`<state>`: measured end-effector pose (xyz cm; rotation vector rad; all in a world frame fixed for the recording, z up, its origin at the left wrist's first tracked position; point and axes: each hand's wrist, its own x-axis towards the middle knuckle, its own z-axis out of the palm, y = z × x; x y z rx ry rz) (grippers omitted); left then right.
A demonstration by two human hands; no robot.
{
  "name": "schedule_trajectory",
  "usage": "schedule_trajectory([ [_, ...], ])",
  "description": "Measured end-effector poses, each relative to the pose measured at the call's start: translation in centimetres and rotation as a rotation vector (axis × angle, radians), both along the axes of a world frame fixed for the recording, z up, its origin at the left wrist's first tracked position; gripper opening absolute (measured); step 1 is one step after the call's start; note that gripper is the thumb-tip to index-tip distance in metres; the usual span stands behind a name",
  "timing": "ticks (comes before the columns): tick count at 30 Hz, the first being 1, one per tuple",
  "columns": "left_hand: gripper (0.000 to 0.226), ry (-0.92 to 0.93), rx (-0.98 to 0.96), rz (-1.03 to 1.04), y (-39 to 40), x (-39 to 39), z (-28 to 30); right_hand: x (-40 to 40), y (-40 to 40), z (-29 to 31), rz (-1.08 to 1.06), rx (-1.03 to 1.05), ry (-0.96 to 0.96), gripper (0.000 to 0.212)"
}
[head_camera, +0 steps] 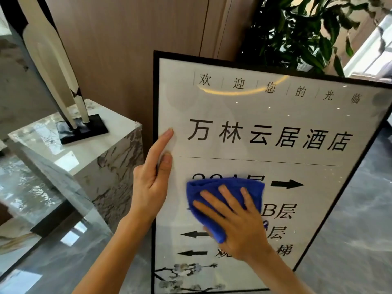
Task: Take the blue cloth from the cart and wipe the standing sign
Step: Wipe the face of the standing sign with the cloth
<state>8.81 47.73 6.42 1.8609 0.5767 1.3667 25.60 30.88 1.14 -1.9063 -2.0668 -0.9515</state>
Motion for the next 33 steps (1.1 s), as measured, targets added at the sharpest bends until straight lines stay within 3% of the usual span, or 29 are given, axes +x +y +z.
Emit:
schedule_trajectory([
  [5, 0.040, -0.038, 0.019, -0.016, 0.0, 0.3, 0.5, 5.5, -3.0, 1.6, -0.160, 0.074, 0.038, 0.060],
  [10, 0.040, -0.016, 0.008, 0.008, 0.1, 0.4, 0.2, 8.9, -4.7, 3.5, -0.317, 0.199, 0.291, 0.055],
  [18, 0.038, -0.039, -0.018, 0.000, 0.2, 0.4, 0.1, 12.0, -3.4, 6.5, -0.397, 0.517, 0.674, 0.057],
  [27, 0.045, -0.050, 0.022, -0.008, 0.1, 0.4, -0.4, 3.4, 3.0, 5.6, -0.391, 0.522, 0.532, 0.056],
  [33, 0.050, -0.086, 0.046, -0.027, -0.3, 0.2, -0.2, -4.8, 5.1, 1.5, -0.275, 0.289, 0.268, 0.065],
])
